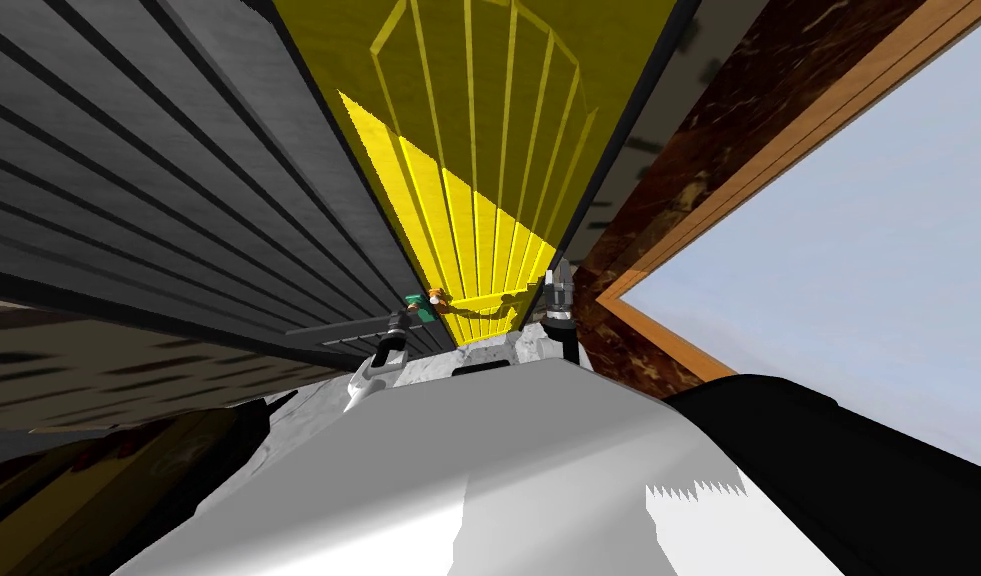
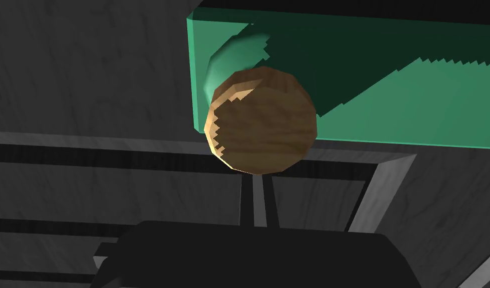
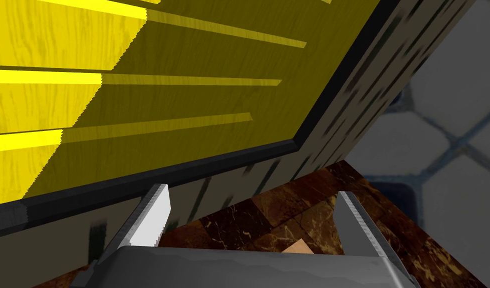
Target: Pull the door open
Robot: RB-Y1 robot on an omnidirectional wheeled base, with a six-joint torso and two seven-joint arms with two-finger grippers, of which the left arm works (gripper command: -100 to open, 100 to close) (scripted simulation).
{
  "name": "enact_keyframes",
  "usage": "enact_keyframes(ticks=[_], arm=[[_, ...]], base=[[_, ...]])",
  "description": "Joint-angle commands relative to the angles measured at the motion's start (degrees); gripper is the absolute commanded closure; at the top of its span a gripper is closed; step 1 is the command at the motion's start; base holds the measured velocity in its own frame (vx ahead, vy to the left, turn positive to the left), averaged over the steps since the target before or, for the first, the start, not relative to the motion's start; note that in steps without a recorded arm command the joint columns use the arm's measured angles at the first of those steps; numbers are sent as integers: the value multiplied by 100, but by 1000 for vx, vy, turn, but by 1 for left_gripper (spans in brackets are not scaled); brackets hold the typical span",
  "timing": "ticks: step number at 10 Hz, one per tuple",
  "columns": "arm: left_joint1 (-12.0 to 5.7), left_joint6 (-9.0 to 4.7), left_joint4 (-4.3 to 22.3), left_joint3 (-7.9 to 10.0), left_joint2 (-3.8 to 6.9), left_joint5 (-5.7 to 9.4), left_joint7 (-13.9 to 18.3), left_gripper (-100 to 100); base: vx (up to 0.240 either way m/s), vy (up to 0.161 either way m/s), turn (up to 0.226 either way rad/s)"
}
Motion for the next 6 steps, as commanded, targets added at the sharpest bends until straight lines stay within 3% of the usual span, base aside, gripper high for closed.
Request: enact_keyframes(ticks=[1,4,6], arm=[[108,26,18,90,86,21,18,-100],[176,55,-39,78,135,28,62,-100],[189,80,-148,-27,136,19,115,-100]], base=[[-142,48,167],[-184,55,45],[-187,-42,-36]])
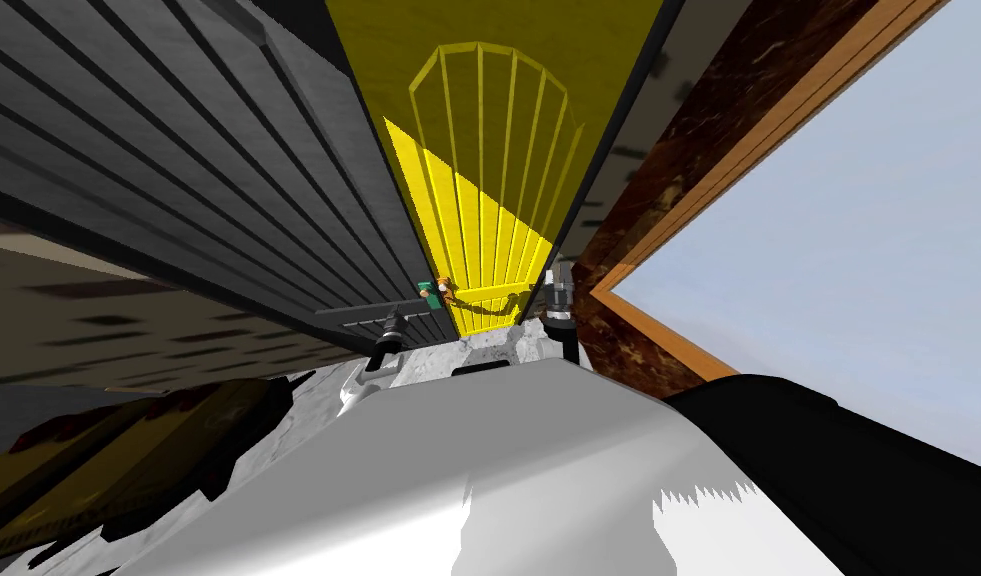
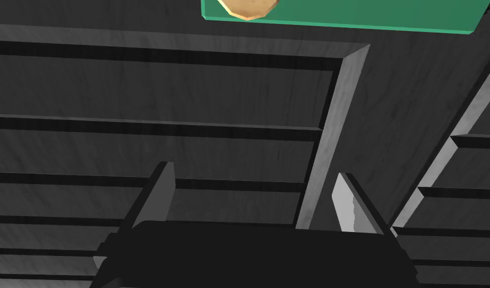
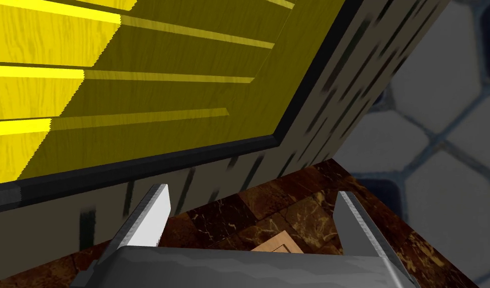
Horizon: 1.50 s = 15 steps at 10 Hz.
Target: Pull the door open
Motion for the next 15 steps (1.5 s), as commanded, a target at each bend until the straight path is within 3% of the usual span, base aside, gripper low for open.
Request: enact_keyframes(ticks=[1,2,3,4,7,11,14,15], arm=[[-28,-3,-61,-121,-10,-11,55,-100],[-50,10,-159,-238,-36,-25,95,-100],[-78,-9,-45,-164,-54,-27,40,-100],[0,9,59,-9,28,-3,27,-100],[59,61,213,236,125,29,-20,-100],[-92,53,188,152,36,10,-41,-100],[-292,24,100,-38,-105,-24,-47,-100],[-180,58,18,4,-87,-18,-48,-100]], base=[[-172,-136,-89],[-173,-118,-114],[-78,-48,-22],[-36,39,197],[39,89,123],[196,-1,-71],[201,-105,-166],[90,-57,-26]])
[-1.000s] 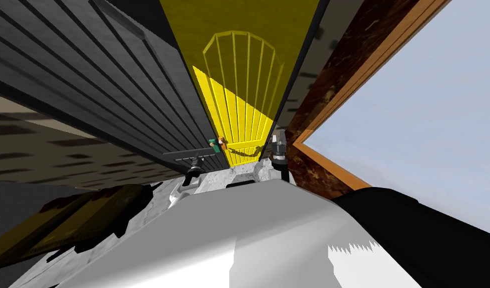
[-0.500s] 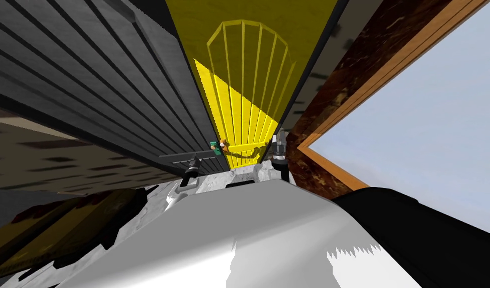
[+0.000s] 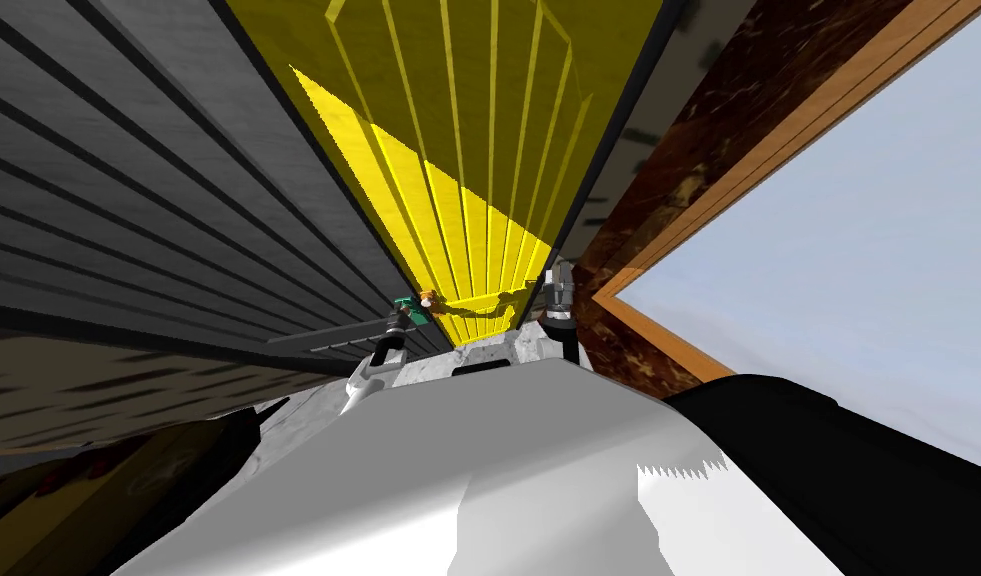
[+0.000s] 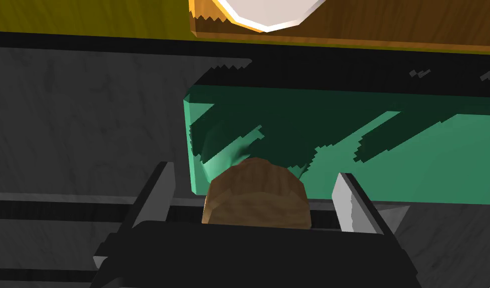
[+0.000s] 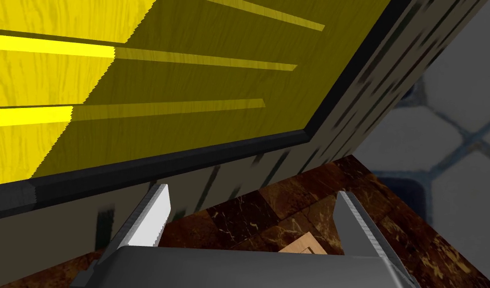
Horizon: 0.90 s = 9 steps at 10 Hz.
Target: Pull the door open
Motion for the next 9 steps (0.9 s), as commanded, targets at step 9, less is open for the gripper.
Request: enact_keyframes(ticks=[9], arm=[[192,9,82,110,135,26,36,100]], base=[[-67,36,26]])
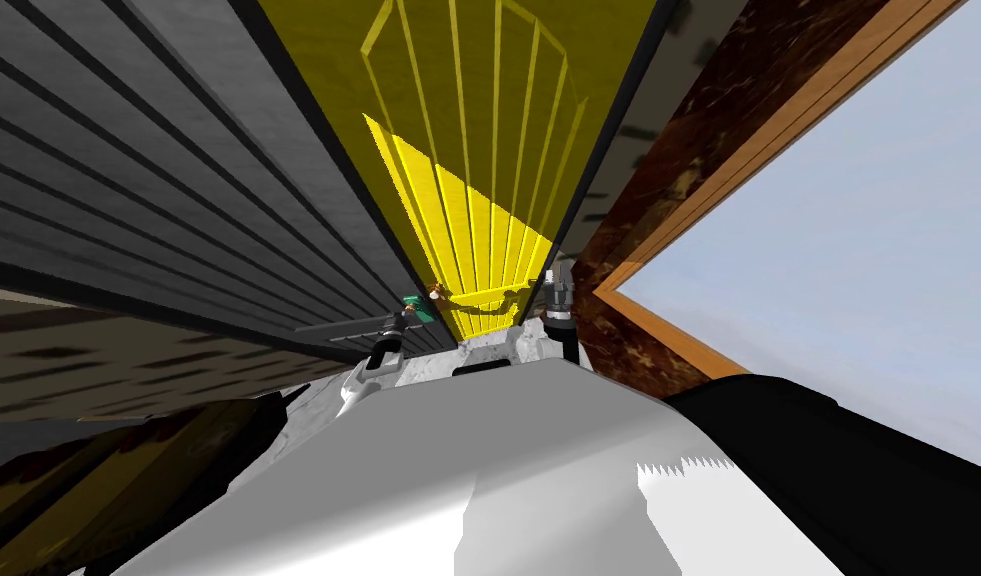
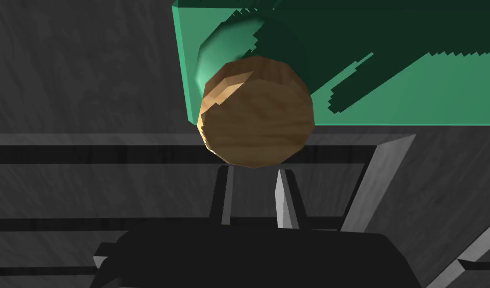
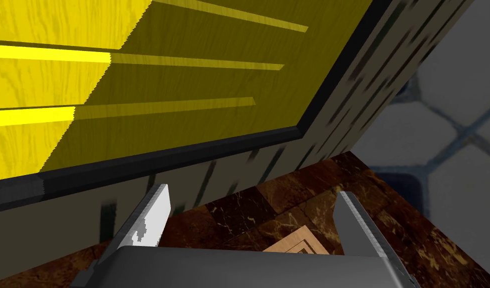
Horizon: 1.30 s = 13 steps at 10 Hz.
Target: Pull the door open
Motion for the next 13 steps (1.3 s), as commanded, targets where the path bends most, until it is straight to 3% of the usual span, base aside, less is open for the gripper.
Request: enact_keyframes(ticks=[1,2,7,9,13], arm=[[144,24,13,55,91,21,43,100],[72,-47,-1,-87,79,2,91,-100],[181,-99,-368,-476,120,-33,299,-100],[158,-59,-224,-324,107,-23,220,-100],[65,-70,-114,-264,66,-24,164,-100]], base=[[-222,83,105],[-232,22,-71],[-201,-23,-87],[-23,43,39],[173,65,-8]])
